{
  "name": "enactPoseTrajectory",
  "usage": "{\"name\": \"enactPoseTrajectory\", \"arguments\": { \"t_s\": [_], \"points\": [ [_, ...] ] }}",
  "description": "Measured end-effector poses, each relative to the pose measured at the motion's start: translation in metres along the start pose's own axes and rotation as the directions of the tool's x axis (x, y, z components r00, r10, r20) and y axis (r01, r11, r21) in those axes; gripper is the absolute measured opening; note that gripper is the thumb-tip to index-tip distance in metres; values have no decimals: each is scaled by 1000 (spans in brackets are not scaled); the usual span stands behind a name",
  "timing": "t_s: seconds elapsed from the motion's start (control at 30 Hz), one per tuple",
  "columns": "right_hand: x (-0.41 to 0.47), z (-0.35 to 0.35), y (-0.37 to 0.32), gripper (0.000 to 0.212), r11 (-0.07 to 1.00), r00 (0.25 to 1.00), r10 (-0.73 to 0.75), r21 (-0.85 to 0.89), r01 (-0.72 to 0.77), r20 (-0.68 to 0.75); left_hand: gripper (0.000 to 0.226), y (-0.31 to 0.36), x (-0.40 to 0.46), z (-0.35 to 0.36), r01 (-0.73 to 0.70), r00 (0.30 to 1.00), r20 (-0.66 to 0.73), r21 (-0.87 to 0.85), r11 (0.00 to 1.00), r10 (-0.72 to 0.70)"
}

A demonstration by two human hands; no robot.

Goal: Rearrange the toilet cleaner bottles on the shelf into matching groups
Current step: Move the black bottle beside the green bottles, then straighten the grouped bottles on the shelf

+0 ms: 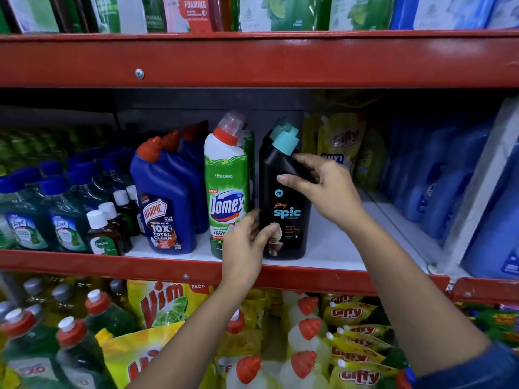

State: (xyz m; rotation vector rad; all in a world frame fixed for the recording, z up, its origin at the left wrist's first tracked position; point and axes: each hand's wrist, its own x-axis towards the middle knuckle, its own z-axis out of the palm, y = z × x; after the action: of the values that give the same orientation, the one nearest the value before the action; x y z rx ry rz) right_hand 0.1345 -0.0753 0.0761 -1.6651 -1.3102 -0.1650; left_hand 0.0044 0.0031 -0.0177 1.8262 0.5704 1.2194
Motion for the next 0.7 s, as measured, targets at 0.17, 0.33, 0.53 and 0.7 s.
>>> {"name": "enactPoseTrajectory", "arguments": {
  "t_s": [0.17,0.33,0.53,0.7],
  "points": [
    [-3,0,-5,59,999,1000,0,-51,-1,-17,41,-3,-1,-1,-10,1000,4,15,1000,10],
    [-6,1,-7,57,998,1000,4,-66,-6,-22,45,-2,-3,-1,-19,1000,2,32,999,19],
    [-11,0,-10,54,998,999,25,-52,-26,-33,47,3,-2,-8,32,998,62,1,999,-32],
    [-21,5,-25,51,989,937,-98,-136,54,-335,24,9,-3,-43,-1,998,-62,34,999,3]
  ]
}}
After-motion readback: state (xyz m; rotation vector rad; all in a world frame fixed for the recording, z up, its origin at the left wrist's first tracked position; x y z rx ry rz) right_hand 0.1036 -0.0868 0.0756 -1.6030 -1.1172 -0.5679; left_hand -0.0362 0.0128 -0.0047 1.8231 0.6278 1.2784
